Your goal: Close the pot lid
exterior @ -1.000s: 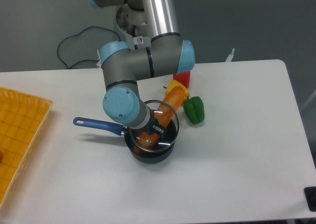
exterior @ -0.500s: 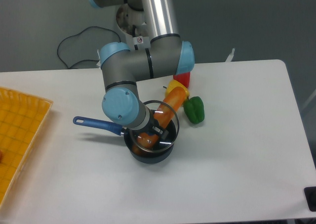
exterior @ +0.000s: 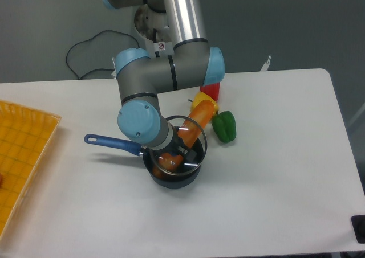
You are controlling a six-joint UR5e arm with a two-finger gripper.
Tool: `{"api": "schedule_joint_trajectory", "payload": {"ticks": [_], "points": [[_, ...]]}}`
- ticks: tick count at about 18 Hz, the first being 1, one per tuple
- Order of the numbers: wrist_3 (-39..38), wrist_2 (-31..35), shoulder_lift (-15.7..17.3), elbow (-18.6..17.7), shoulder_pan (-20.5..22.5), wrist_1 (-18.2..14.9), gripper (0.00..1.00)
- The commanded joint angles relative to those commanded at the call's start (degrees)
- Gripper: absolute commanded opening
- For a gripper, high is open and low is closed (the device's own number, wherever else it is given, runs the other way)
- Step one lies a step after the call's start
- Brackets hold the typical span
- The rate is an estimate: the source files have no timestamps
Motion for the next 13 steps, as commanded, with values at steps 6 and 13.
{"api": "schedule_joint_trajectory", "payload": {"ticks": [6, 13], "points": [[0.6, -0.2, 2.6, 0.5, 1.1, -0.1, 0.99], [5.1, -0.8, 3.7, 3.9, 7.1, 1.1, 1.00]]}}
